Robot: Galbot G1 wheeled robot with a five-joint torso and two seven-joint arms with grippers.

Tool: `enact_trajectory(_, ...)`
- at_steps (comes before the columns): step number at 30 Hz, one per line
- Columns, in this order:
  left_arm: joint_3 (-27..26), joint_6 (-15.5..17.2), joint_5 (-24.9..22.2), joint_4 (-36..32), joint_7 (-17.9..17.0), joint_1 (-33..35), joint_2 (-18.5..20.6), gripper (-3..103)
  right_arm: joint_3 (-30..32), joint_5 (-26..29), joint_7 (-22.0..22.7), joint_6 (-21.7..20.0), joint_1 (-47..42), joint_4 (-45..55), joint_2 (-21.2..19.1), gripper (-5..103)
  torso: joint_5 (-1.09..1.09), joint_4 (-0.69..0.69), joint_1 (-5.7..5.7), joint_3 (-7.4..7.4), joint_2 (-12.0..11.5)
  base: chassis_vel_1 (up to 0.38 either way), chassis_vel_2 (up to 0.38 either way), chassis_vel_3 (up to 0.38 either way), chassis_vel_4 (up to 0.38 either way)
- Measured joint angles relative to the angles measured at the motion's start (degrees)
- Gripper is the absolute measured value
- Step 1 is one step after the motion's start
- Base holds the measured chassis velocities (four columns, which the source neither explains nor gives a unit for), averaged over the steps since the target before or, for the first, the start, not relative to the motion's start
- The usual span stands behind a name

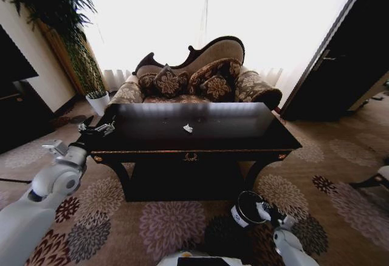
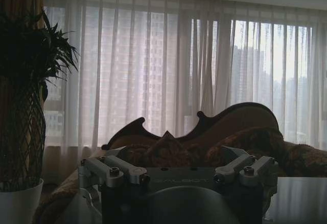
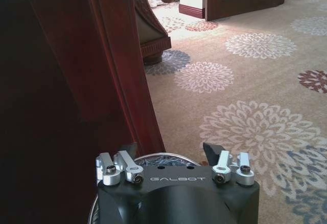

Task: Move to the front of the table and place the trash on the table into the trash bin.

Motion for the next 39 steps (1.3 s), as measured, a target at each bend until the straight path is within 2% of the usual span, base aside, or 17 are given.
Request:
enact_trajectory(1, 0.0, 0.0, 0.0, 0.0, 0.0, 0.0, 0.0, 100, 0.1, -0.2, 0.0, 0.0, -0.3, 0.3, 0.2, 77, 0.00, 0.01, 0.00, 0.00, 0.0, 0.000, 0.000, 0.000, 0.000)
enact_trajectory(2, 0.0, 0.0, 0.0, 0.0, 0.0, 0.0, 0.0, 100, 0.1, -0.2, 0.0, 0.0, -0.3, 0.3, 0.2, 77, 0.00, 0.01, 0.00, 0.00, 0.0, 0.000, 0.000, 0.000, 0.000)
enact_trajectory(4, 0.0, 0.0, 0.0, 0.0, 0.0, 0.0, 0.0, 100, 0.5, -0.2, 0.1, 0.0, -1.6, 2.2, 0.2, 97, 0.00, 0.01, 0.00, 0.00, 0.0, 0.000, 0.000, 0.000, 0.000)
enact_trajectory(5, 0.0, 0.0, 0.0, 0.0, 0.0, 0.0, 0.0, 100, 0.7, 0.0, 0.1, 0.0, -2.4, 3.4, 0.2, 99, 0.00, 0.01, 0.00, 0.00, 0.0, 0.000, 0.000, 0.000, 0.000)
enact_trajectory(7, 0.0, 0.0, 0.0, 0.0, 0.0, 0.0, 0.0, 100, 0.8, 0.2, 0.1, 0.0, -2.9, 4.1, 0.2, 99, 0.00, 0.01, 0.00, 0.00, 0.0, 0.000, 0.000, 0.000, 0.000)
enact_trajectory(12, 0.0, 0.0, 0.0, 0.0, 0.0, 0.0, 0.0, 100, 2.4, 1.7, 0.3, -0.1, -8.5, 13.2, 0.0, 100, 0.00, 0.00, 0.00, 0.00, 0.0, 0.000, 0.000, 0.000, 0.000)
enact_trajectory(14, 0.0, 0.0, 0.0, 0.0, 0.0, 0.0, 0.0, 100, 4.2, 2.5, 0.6, -0.1, -12.5, 20.4, 0.2, 100, -0.02, 0.01, -0.01, -0.01, 0.0, 0.000, 0.000, 0.000, 0.000)
enact_trajectory(15, 0.0, 0.0, 0.0, 0.0, 0.0, 0.0, 0.0, 100, 4.2, 2.5, 0.6, -0.1, -12.5, 20.4, 0.2, 100, -0.02, 0.01, -0.01, -0.01, 0.0, 0.000, 0.000, 0.000, 0.000)
enact_trajectory(20, 0.0, 0.0, 0.0, 0.0, 0.0, 0.0, 0.0, 100, 8.9, 1.8, 2.0, -0.2, -21.1, 32.3, 3.9, 100, 0.00, 0.00, 0.00, -0.01, 0.0, 0.000, 0.000, 0.000, 0.000)
enact_trajectory(28, 0.0, 0.0, 0.0, 0.0, 0.0, 0.0, 0.0, 100, 13.6, 1.4, 2.5, 1.0, -30.6, 44.2, 6.3, 100, -0.01, -0.01, -0.01, -0.01, 0.0, 0.000, 0.000, 0.000, 0.000)
enact_trajectory(39, 0.0, 0.0, 0.0, 0.0, 0.0, 0.0, 0.0, 100, 17.8, 4.5, 3.1, 1.1, -39.7, 60.5, 6.0, 100, 0.00, 0.00, -0.01, 0.00, 0.0, 0.000, 0.000, 0.000, 0.000)
